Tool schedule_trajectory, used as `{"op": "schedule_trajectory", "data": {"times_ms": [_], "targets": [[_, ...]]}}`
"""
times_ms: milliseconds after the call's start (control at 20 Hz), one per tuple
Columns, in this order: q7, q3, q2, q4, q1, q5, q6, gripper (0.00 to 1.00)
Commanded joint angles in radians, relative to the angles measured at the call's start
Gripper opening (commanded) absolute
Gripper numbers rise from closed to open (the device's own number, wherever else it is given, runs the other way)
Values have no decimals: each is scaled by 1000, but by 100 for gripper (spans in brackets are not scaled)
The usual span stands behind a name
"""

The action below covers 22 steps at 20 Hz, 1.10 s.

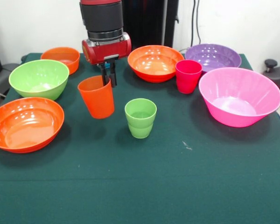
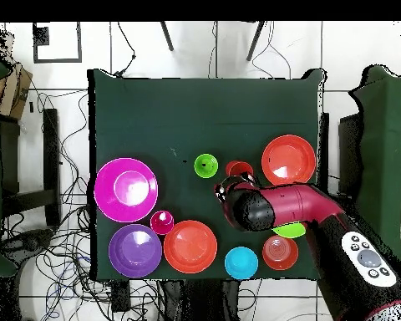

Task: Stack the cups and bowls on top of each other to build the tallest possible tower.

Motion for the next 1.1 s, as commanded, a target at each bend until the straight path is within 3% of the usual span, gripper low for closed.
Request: {"op": "schedule_trajectory", "data": {"times_ms": [50,1100], "targets": [[160,-50,-5,39,55,7,-68,0],[128,-48,68,-19,65,12,-78,0]]}}
